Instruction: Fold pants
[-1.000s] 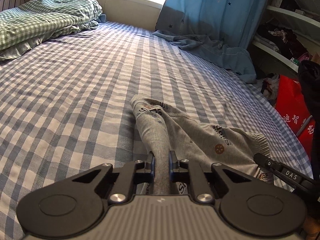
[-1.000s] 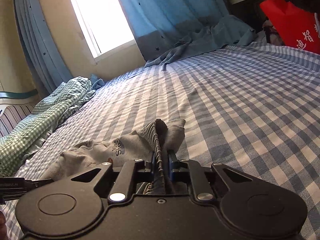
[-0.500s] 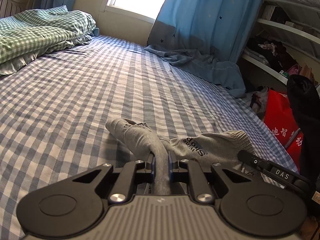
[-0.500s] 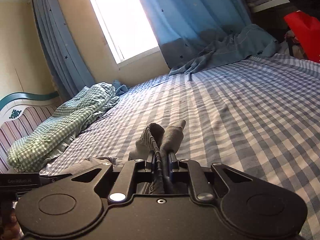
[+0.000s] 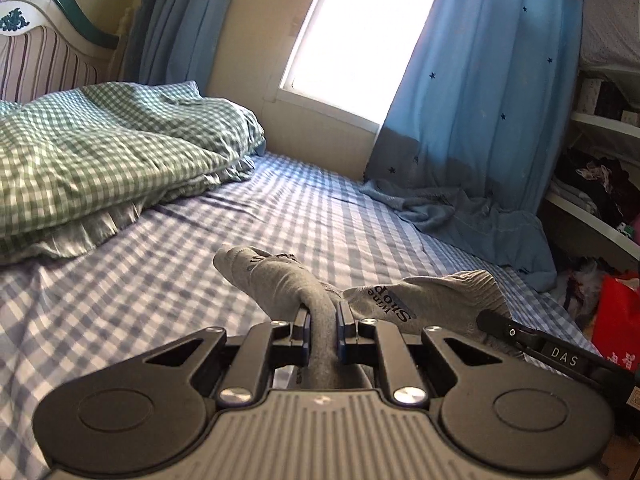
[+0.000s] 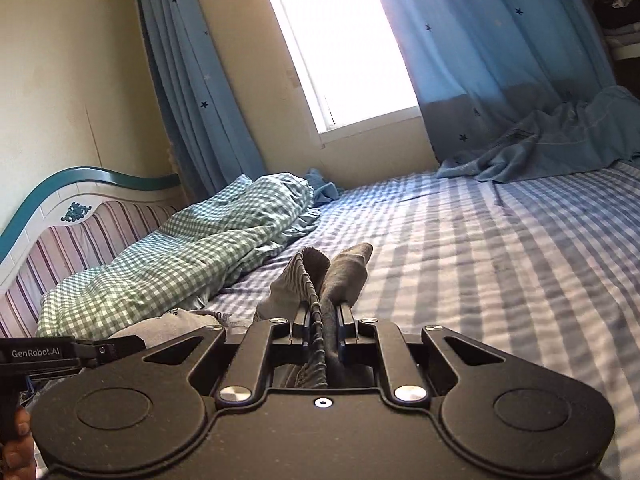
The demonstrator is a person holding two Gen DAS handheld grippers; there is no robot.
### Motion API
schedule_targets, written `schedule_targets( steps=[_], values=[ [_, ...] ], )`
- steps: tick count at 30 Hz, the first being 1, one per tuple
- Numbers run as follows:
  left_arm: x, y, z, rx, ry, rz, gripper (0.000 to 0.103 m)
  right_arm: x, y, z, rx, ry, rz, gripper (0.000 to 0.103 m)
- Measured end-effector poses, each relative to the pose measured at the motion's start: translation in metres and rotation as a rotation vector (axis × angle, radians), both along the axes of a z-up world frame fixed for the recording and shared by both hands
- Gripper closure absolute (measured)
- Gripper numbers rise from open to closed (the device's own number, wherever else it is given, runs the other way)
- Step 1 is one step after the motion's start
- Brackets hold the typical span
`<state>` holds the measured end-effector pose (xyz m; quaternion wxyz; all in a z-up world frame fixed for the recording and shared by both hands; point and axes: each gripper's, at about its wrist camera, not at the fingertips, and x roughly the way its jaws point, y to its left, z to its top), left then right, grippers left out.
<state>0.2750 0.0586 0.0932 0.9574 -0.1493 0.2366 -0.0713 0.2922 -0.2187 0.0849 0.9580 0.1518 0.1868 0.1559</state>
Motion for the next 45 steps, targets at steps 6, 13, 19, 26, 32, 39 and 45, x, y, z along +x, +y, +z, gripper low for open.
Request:
schedule_targets(
  steps=[6,13,19,26,32,39,45],
  values=[
    [0.037,0.029,-0.017,0.042,0.000,0.060,0.090,0.061,0.034,-0.012,-0.028,0.017,0.045,0.090],
    [0.041,0.047,-0.069,0.029,0.122,0.081,0.090,0.084,0.050,-0.058,-0.078,0.131,0.071,0.090],
    [0.030,0.052,-0.085,0.036,0.151,0.104,0.090,0.086,0.039,-0.080,-0.052,0.188,0.043,0.090],
    [0.029,0.055,-0.088,0.036,0.216,0.126,0.083,0.090,0.036,-0.087,-0.087,0.233,0.019,0.078],
    [0.012,0.055,-0.082,0.036,0.215,0.175,0.042,0.076,0.028,-0.083,-0.077,0.240,0.004,0.028],
    [-0.027,0.045,-0.060,0.047,0.161,0.172,0.006,0.022,0.020,-0.061,-0.062,0.180,-0.006,0.001],
    [-0.076,0.026,-0.045,0.115,0.146,0.134,0.001,-0.051,0.015,-0.043,-0.108,0.107,-0.013,0.001]
  ],
)
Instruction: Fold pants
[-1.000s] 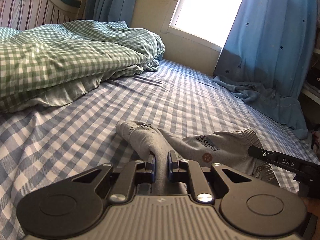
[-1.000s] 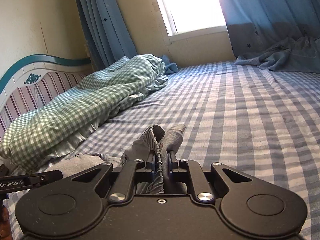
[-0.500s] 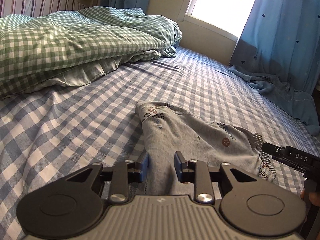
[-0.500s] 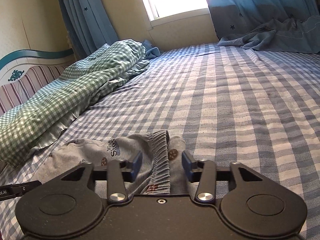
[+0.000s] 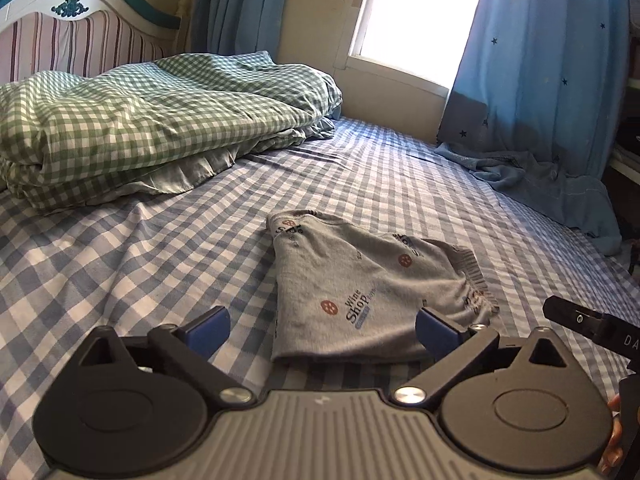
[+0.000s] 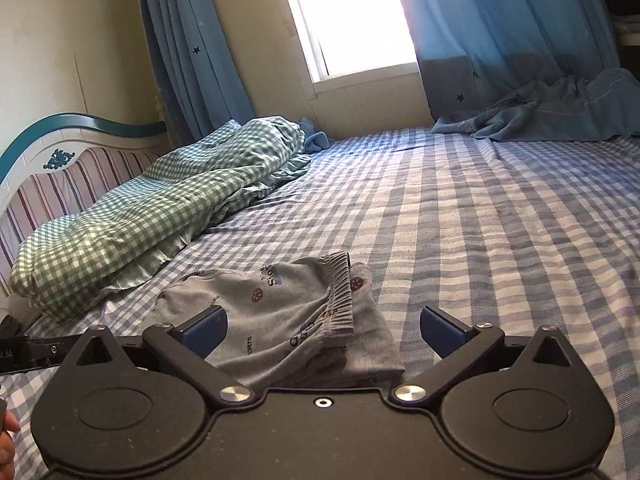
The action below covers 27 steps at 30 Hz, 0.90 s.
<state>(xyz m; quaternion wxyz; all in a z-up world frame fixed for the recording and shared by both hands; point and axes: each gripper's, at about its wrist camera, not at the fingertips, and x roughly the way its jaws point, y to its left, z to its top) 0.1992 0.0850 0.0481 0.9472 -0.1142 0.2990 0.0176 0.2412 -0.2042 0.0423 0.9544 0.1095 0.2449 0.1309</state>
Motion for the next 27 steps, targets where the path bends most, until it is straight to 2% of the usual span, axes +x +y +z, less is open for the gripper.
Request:
schedule_targets(
  steps=[8,14,20,27],
  values=[
    [-0.079,-0.024,0.003,0.123,-0.033,-0.030,0.000,-0.092,-0.008,0.010,-0.057,-0.074,-0.034,0.001],
    [-0.122,-0.025,-0.006,0.147,-0.045,-0.014,0.000,-0.146,-0.012,0.005,-0.070,-0.093,-0.073,0.001],
    [-0.140,-0.023,-0.015,0.145,-0.031,-0.003,0.000,-0.177,-0.015,-0.003,-0.064,-0.069,-0.104,0.001],
    [-0.146,-0.026,-0.021,0.143,-0.016,-0.008,0.000,-0.189,-0.021,-0.009,-0.064,-0.045,-0.113,0.001]
  ],
)
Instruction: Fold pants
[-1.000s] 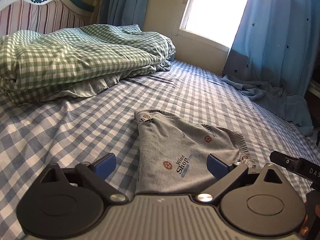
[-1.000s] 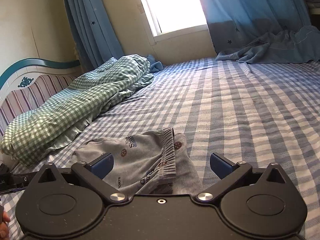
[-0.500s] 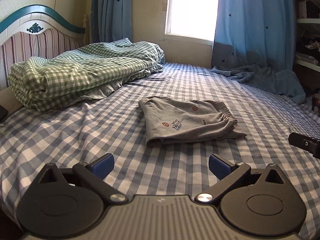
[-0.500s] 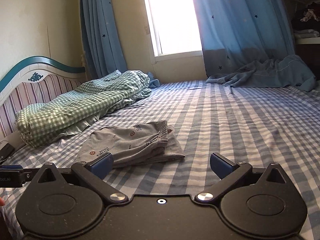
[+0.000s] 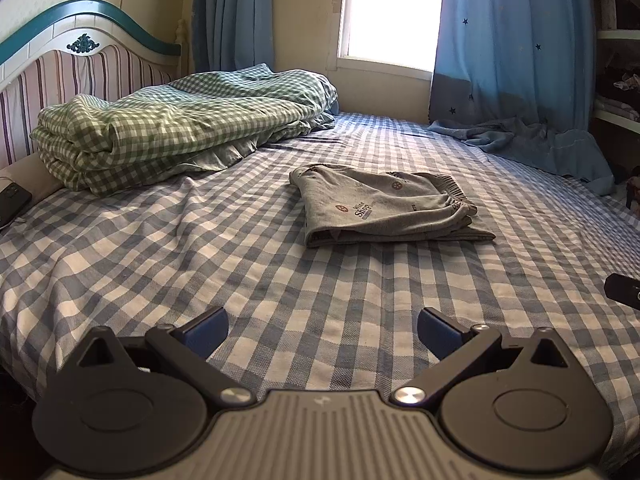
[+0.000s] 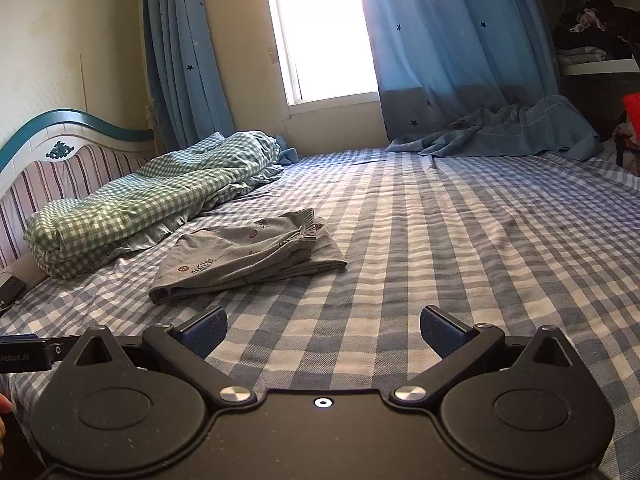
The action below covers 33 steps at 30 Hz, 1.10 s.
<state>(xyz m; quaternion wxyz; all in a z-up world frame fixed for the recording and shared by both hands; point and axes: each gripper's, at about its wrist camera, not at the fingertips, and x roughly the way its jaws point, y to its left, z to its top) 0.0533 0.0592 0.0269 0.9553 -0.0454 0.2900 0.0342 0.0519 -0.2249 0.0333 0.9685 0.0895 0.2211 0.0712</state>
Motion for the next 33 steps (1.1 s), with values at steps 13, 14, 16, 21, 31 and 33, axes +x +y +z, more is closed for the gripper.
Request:
schedule_targets(
  steps=[13,14,16,21,31,33],
  values=[
    [0.003,-0.002,-0.006,-0.009,0.023,-0.002,0.000,-0.002,-0.005,-0.005,-0.019,0.025,-0.011,0.001],
    [0.003,-0.002,-0.006,-0.010,0.025,0.002,0.000,-0.002,-0.005,-0.005,-0.021,0.026,-0.012,0.001],
    [0.004,-0.002,-0.006,-0.005,0.030,0.014,0.000,-0.002,-0.005,-0.005,-0.026,0.027,-0.013,0.001],
    [0.005,-0.006,-0.006,0.040,0.023,0.017,0.000,-0.002,-0.003,-0.005,-0.036,0.026,-0.006,0.001],
    [0.009,-0.008,-0.006,0.072,-0.007,0.039,0.000,0.003,0.000,-0.005,-0.064,0.021,0.003,0.001],
    [0.011,-0.008,-0.007,0.078,-0.003,0.036,0.000,0.005,0.001,-0.006,-0.064,0.024,0.005,0.001]
  ],
)
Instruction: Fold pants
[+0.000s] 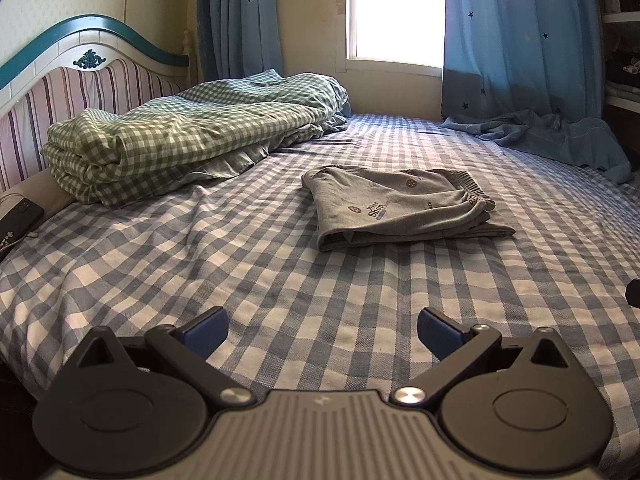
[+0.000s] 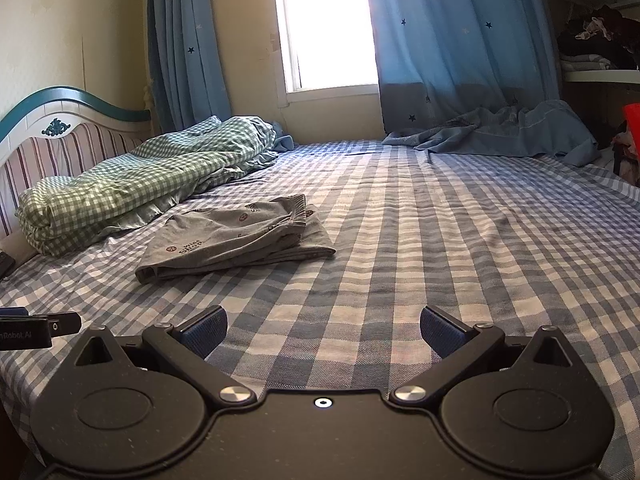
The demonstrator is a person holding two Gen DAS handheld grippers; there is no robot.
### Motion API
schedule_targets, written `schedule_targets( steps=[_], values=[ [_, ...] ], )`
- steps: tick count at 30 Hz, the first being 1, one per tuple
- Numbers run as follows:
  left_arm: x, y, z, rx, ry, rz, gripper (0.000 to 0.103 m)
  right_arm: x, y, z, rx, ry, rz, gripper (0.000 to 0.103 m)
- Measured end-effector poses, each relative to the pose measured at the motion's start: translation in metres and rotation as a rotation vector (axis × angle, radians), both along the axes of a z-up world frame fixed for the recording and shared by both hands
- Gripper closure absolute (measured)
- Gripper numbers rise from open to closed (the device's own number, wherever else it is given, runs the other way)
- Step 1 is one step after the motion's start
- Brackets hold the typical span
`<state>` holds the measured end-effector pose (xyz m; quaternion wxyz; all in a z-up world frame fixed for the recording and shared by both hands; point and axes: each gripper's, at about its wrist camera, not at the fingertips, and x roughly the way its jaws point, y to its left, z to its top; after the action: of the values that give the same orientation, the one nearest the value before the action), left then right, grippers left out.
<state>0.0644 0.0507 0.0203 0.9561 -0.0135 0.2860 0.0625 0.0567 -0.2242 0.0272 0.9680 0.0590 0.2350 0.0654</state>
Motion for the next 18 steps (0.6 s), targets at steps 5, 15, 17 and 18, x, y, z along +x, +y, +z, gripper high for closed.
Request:
schedule_targets(
  steps=[5,15,17,18],
  values=[
    [0.004,0.001,-0.001,0.011,0.004,-0.003,0.000,0.004,0.003,-0.002,-0.002,0.004,0.010,0.001],
    [0.007,0.004,-0.003,0.011,0.003,0.001,0.000,0.011,0.007,-0.004,-0.011,0.010,0.030,0.001],
    [0.008,0.005,-0.003,0.013,0.005,-0.001,0.000,0.011,0.007,-0.004,-0.011,0.012,0.033,0.001],
    [0.008,0.005,-0.003,0.014,0.006,-0.003,0.000,0.011,0.007,-0.004,-0.011,0.013,0.034,0.001]
  ],
)
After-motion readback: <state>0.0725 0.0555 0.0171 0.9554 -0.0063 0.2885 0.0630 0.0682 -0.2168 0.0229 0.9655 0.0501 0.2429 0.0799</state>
